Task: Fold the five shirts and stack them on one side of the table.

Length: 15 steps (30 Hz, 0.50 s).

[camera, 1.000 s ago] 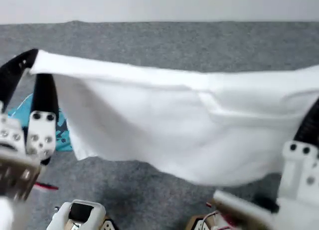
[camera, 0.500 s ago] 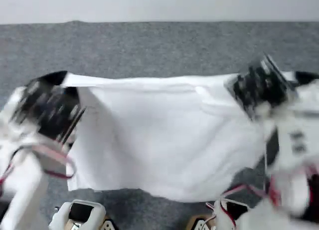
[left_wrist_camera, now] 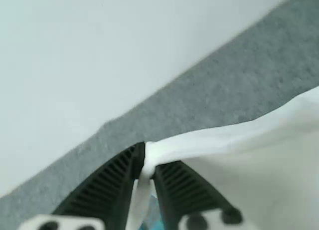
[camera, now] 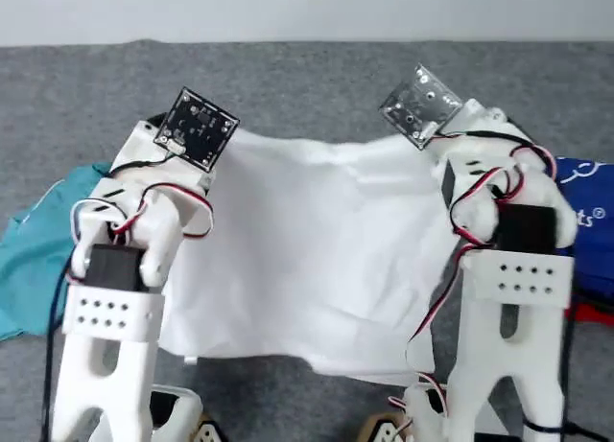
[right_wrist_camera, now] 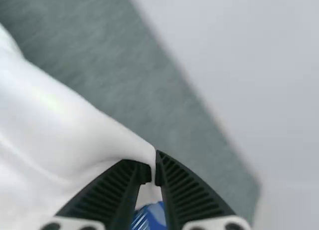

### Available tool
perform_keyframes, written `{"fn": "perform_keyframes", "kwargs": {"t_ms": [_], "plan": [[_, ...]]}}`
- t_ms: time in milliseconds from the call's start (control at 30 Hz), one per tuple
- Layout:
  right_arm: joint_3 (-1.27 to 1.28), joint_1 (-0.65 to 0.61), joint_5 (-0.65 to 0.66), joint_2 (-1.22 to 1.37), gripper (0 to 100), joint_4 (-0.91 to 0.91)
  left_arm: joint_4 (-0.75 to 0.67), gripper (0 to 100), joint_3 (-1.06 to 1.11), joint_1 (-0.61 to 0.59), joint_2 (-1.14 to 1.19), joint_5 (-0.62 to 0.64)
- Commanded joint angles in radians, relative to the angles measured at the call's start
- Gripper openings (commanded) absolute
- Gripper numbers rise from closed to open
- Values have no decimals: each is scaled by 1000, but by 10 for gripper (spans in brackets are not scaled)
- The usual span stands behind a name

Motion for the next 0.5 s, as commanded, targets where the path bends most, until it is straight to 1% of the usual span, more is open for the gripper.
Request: {"fn": "perform_keyframes", "kwargs": {"t_ms": [0,100,267,367,467], "plan": [[35,-7,-2,-7,10,-263,-153,6,-1,-11,48,-14],[40,-7,0,50,10,-409,-198,6,-64,-31,138,-14],[40,-24,71,162,10,-627,-209,6,-228,-34,316,-14],[38,-39,106,222,10,-719,-209,6,-325,-29,419,-14],[38,-50,133,271,10,-773,-209,6,-415,-26,523,-14]]}}
